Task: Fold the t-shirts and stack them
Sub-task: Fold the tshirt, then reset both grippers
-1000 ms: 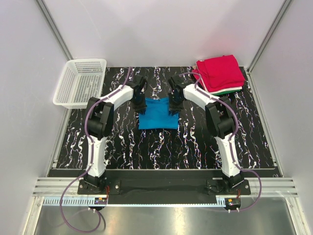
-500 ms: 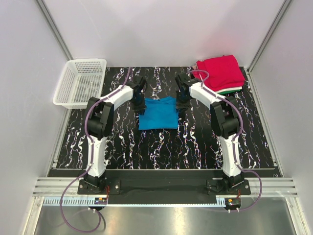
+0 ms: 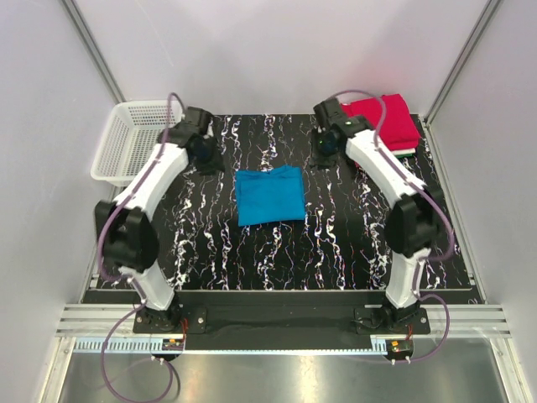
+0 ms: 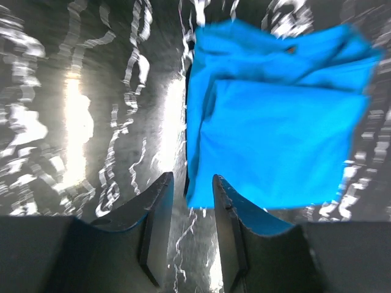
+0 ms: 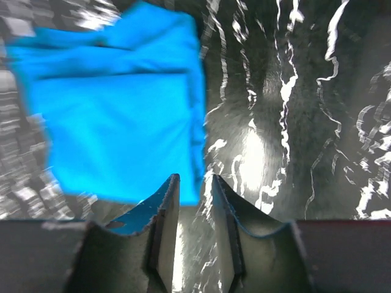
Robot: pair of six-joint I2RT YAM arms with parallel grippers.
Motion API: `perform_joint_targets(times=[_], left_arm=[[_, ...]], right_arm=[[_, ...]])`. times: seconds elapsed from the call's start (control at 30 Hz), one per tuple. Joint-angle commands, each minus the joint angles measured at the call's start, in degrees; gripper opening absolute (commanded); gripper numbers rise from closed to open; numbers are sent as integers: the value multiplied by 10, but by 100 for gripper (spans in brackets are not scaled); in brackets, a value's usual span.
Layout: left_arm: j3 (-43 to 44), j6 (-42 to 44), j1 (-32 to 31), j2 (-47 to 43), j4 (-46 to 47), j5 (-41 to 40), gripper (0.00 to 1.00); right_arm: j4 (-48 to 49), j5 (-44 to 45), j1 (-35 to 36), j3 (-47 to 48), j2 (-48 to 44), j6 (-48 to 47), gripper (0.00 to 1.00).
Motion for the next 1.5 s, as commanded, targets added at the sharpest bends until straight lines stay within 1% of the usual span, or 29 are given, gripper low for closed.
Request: perform_joint_targets(times=[0.0,0.03,0.07,0.1,0.13,0.17,0.2,0.3,0.33,0.43,0.53,0.63,0.67,0.7,0.8,0.87,0.9,0.97,1.0,1.13,1.27,1.43,1.47], left_arm=[[-47,18,17,-99,-29,33,37],[-64,21,16,-116,-28,64,37],[-81,20,16,-132,-28,76,37],[-115,8,13,-168,-27,87,37],[-133,0,10,-188,-23,100,38],[-153,-5,5,-209,-17,105,39],[-189,-10,-2,-249,-6,105,40],[-236,-25,-40,-296,-4,69,40],[-247,-29,-46,-305,-5,59,40],[-279,-54,-73,-335,-2,55,40],[-296,-80,-118,-359,-2,32,42],[-312,-115,-147,-371,-2,23,42],[-318,-138,-156,-374,-1,21,42],[-319,-150,-179,-377,-2,8,43],[-316,-190,-229,-383,1,-11,44],[-314,-197,-248,-374,6,-11,45],[-311,-196,-263,-370,5,-27,45],[-306,-195,-275,-370,2,-33,45],[-305,-195,-277,-372,3,-36,45],[-304,-195,-281,-381,2,-47,45],[-298,-192,-280,-376,4,-49,45],[-282,-185,-280,-352,3,-43,46],[-279,-184,-280,-348,3,-44,46]], right_arm=[[-26,-17,-3,-11,-122,1,36],[-27,-41,-2,-44,-133,7,35],[-30,-54,-1,-63,-161,25,34],[-29,-69,-1,-106,-179,35,34],[-22,-107,2,-135,-200,44,35],[12,-124,6,-171,-250,68,37],[34,-139,11,-245,-274,79,40],[42,-158,29,-335,-348,110,41],[44,-159,36,-351,-383,117,41],[54,-165,43,-385,-447,132,45],[59,-165,43,-397,-473,123,47],[61,-193,46,-396,-445,124,48],[70,-201,54,-395,-436,130,48],[72,-208,62,-389,-421,135,48],[122,-203,96,-384,-400,160,49],[168,-218,104,-379,-381,188,49],[179,-228,119,-374,-360,194,49],[184,-228,139,-348,-337,196,48],[184,-228,159,-342,-321,196,48],[202,-234,191,-348,-308,203,47],[200,-211,195,-373,-322,205,48],[181,-205,195,-366,-332,207,48],[177,-189,195,-366,-334,208,48]])
